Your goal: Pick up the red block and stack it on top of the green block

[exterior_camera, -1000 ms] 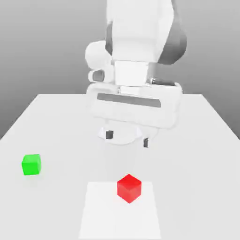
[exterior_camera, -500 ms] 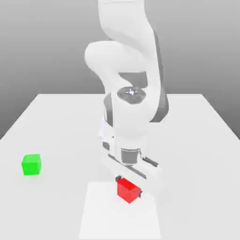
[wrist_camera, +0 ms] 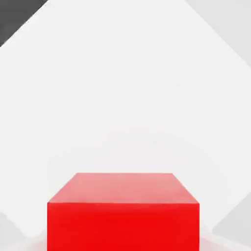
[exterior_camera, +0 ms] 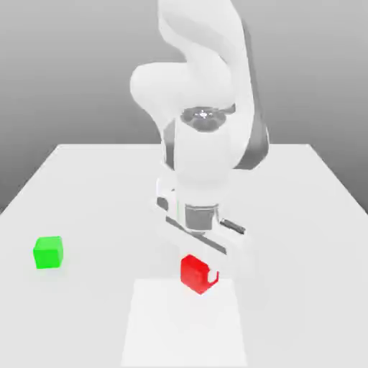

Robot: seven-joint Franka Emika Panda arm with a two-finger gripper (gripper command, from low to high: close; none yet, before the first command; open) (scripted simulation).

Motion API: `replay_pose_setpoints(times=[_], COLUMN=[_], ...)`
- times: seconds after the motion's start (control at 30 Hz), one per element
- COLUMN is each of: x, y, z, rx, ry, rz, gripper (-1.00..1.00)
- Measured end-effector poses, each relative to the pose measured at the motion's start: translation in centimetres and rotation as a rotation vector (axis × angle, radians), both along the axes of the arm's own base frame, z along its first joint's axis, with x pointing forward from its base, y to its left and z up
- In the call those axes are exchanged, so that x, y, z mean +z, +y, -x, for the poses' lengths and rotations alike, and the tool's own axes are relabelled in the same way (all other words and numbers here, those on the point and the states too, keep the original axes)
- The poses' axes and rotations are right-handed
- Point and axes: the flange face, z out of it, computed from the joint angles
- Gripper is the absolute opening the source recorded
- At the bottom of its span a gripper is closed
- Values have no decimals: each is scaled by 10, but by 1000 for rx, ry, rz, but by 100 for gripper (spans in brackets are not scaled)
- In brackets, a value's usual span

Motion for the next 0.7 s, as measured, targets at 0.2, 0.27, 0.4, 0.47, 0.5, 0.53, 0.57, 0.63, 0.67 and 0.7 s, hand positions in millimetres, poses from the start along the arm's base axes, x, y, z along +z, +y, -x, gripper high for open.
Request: replay_pose_setpoints(times=[0.2, 0.27, 0.4, 0.47, 0.5, 0.53, 0.57, 0.63, 0.67, 0.7], x=[14, 18, 26, 30, 32, 34, 36, 37, 31, 24], y=[-105, -140, -209, -242, -257, -273, -287, -312, -317, -320], z=[4, 12, 40, 59, 70, 83, 96, 120, 126, 128], rx=[-184, -241, -363, -428, -460, -493, -525, -583, -596, -602], ry=[0, 1, 1, 1, 2, 2, 2, 2, 1, 0], rz=[7, 8, 8, 7, 6, 5, 3, 0, -2, -3], gripper=[-100, -100, -100, -100, -100, -100, -100, -100, -100, -100])
